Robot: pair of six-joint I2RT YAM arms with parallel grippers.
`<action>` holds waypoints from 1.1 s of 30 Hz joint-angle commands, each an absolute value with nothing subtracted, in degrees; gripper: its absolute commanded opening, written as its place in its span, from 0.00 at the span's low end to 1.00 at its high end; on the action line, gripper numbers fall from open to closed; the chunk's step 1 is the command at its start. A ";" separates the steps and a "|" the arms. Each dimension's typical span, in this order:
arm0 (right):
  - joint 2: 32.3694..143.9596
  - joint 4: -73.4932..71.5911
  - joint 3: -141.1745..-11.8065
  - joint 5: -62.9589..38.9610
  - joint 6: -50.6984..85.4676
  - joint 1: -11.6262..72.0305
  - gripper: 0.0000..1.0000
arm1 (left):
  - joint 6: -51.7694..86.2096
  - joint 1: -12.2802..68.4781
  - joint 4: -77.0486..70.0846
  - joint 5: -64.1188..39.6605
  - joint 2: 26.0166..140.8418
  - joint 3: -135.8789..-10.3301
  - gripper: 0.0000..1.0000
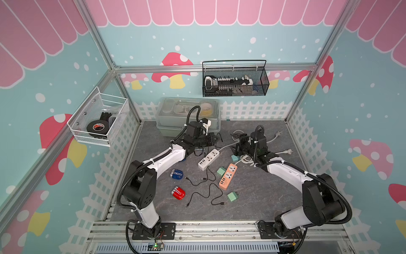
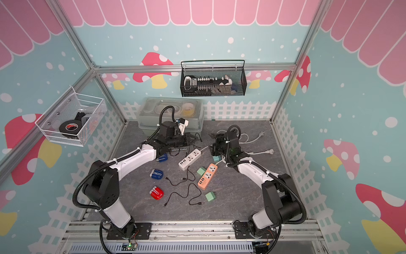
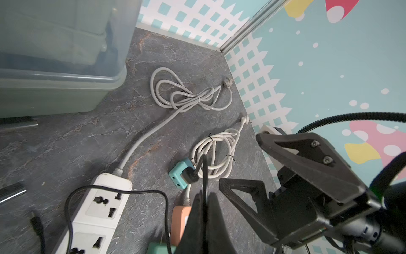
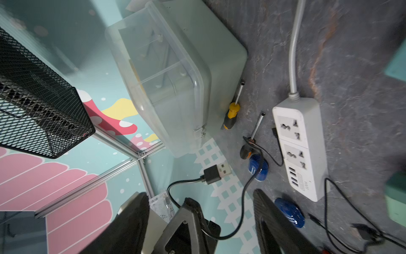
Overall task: Charge the electric shaver
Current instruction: Pick up the charging cable from the center of the board.
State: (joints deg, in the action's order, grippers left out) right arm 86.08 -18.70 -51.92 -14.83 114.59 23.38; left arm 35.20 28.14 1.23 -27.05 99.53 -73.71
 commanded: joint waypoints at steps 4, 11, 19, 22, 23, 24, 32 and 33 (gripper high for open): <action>88.45 -28.00 -51.59 -9.41 136.03 25.79 0.72 | 38.17 27.77 -5.21 -29.24 97.77 -72.89 0.00; 93.59 -34.01 -53.23 -9.94 139.04 26.72 0.70 | 38.91 27.77 -6.33 -29.93 97.65 -72.11 0.00; 98.34 -42.53 -54.88 -7.13 142.35 26.72 0.51 | 39.37 27.76 -6.56 -30.41 96.33 -70.07 0.00; 99.12 -42.69 -56.35 -8.80 142.16 26.78 0.50 | 39.26 27.74 -6.32 -30.33 95.99 -69.59 0.00; 99.03 -42.55 -56.37 -8.88 142.19 26.81 0.48 | 39.24 27.77 -6.40 -30.30 95.99 -69.59 0.00; 98.81 -42.54 -56.12 -8.63 142.26 26.78 0.46 | 39.23 27.77 -6.33 -30.32 96.11 -69.52 0.00; 97.99 -44.14 -53.64 -5.97 142.74 26.72 0.19 | 38.78 27.60 -5.84 -29.84 95.64 -69.61 0.00; 97.76 -44.06 -53.38 -5.80 142.73 26.67 0.21 | 38.85 27.52 -5.71 -29.80 95.62 -69.61 0.00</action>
State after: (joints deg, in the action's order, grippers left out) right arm 98.94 -41.47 -54.46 -7.01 119.17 26.37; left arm 38.81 28.12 -5.04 -29.61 97.80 -70.08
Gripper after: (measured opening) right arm 0.199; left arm 0.049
